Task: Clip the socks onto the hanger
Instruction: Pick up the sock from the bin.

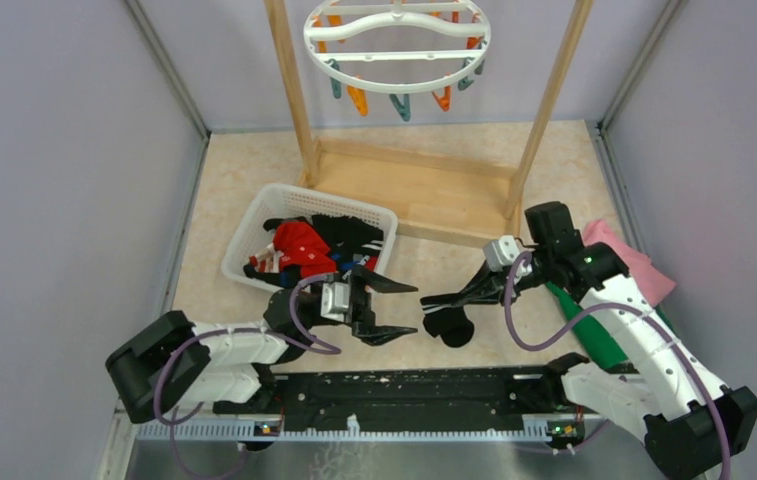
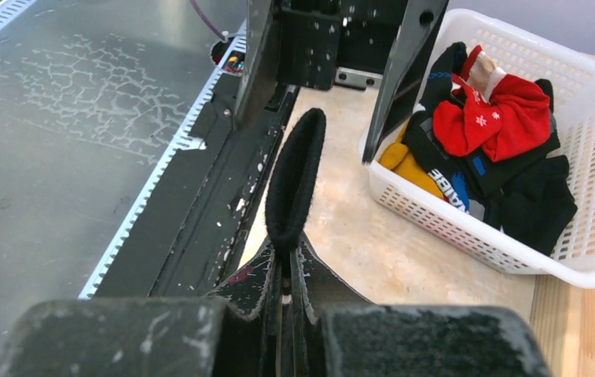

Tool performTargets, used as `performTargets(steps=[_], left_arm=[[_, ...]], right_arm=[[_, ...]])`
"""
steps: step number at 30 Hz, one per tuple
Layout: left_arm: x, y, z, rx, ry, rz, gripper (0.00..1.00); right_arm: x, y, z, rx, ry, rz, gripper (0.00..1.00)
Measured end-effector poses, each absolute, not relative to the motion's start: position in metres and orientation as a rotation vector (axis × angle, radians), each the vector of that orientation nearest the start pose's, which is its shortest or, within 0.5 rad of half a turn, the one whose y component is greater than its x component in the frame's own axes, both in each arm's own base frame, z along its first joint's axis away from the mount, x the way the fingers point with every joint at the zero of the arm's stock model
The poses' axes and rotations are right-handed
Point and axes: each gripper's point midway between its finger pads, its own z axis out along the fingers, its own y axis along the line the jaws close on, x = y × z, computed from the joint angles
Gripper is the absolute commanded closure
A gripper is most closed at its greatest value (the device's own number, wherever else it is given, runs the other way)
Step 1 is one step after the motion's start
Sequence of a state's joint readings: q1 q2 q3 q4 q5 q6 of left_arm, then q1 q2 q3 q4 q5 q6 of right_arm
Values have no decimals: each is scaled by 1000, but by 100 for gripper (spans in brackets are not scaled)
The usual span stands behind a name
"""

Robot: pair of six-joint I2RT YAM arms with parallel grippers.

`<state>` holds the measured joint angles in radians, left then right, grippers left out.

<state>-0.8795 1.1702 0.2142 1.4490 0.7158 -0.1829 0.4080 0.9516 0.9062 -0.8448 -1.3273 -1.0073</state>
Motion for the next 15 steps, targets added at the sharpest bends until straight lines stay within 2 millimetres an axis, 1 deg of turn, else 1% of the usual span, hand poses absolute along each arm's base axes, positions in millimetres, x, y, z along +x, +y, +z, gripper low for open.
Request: performTargets(steps=[5,8,12,15], left_arm=[[104,-329,233,1024,894,-1346,34],[109,-337,226,1013,938,-1356,37],[115,-342,216,985,1002,-1359,37],[118,-344,214,966,1022,-1359,38]], right_arm=[[111,226,248,-1594,1079,1208,100],[111,226,249,-1590,1083,1212,100],[114,227,249,-1587,1080,1213,100],[115,228,249,-1586,1080,1214,100]])
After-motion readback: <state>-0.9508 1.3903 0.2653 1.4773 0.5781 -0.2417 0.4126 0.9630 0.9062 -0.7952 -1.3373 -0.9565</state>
